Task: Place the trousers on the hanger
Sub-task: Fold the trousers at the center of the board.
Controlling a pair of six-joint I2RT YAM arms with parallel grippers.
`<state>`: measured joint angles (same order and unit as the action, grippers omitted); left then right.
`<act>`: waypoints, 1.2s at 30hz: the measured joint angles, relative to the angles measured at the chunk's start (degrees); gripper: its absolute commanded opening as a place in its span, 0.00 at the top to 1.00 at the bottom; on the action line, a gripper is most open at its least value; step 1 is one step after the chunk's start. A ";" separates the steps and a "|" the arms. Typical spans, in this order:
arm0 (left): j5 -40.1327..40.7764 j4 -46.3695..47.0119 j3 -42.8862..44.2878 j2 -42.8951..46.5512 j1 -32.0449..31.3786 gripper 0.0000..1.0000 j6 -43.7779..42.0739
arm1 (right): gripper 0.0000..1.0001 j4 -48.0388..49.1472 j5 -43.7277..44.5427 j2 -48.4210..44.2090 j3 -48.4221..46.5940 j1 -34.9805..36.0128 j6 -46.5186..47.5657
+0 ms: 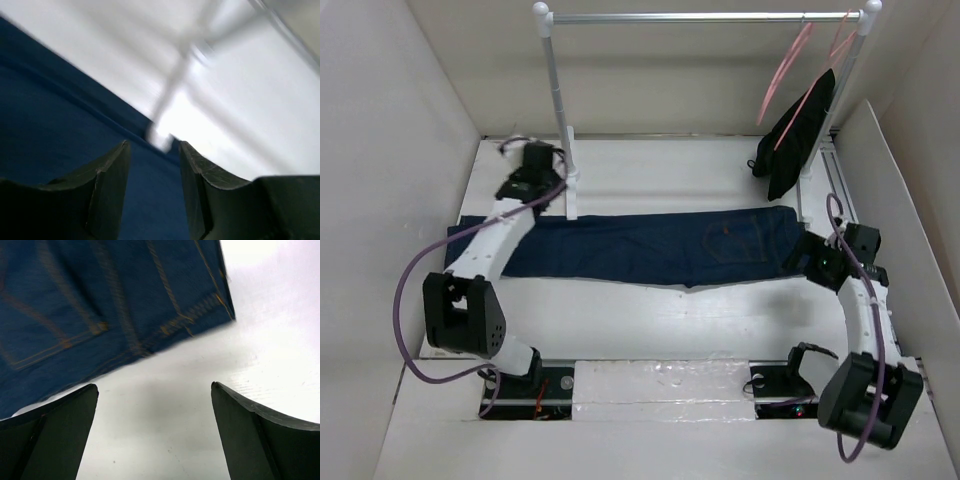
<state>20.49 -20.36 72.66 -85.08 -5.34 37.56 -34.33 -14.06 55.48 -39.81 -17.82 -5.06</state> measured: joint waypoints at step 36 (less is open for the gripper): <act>-5.49 3.17 -18.05 -5.25 -29.55 0.63 -1.57 | 1.00 5.11 11.47 -1.88 -12.37 -12.22 -7.41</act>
<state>15.00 -17.19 54.61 -90.32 -34.89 35.99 -29.21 -2.59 53.60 -52.18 -30.04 -12.47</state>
